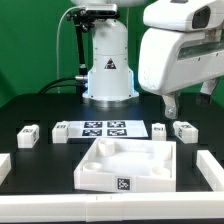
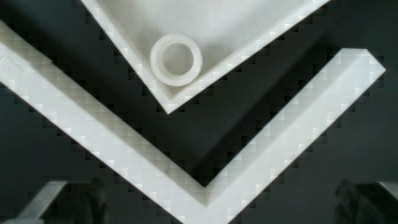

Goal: Assemble one leg

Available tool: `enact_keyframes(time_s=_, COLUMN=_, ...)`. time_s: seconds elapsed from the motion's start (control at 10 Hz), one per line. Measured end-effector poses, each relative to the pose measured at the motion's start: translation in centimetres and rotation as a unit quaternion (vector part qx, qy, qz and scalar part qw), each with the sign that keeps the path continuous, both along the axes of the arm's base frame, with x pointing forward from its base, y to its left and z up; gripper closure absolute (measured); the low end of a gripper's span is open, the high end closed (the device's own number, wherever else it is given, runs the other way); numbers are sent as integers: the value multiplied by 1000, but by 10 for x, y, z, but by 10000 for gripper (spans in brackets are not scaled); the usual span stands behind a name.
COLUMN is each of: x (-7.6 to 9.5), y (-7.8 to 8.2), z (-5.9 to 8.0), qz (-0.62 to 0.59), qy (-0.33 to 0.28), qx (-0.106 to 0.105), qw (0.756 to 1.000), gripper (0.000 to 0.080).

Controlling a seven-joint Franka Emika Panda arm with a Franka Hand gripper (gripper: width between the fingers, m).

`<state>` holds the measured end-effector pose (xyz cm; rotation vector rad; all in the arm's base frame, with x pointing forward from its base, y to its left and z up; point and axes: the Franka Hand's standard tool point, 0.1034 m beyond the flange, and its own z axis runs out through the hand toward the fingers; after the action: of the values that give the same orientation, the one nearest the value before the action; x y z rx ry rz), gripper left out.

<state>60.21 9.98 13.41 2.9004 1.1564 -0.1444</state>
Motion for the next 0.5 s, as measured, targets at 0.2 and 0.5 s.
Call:
enact_keyframes(time_s=0.2, x=0, y=0, z=0, qz=0, qy=0, qx=0, qw=1000, gripper=150)
enact_keyframes(time_s=0.5, x=0, y=0, z=0, qz=0, qy=0, qx=0, qw=1000, gripper=150)
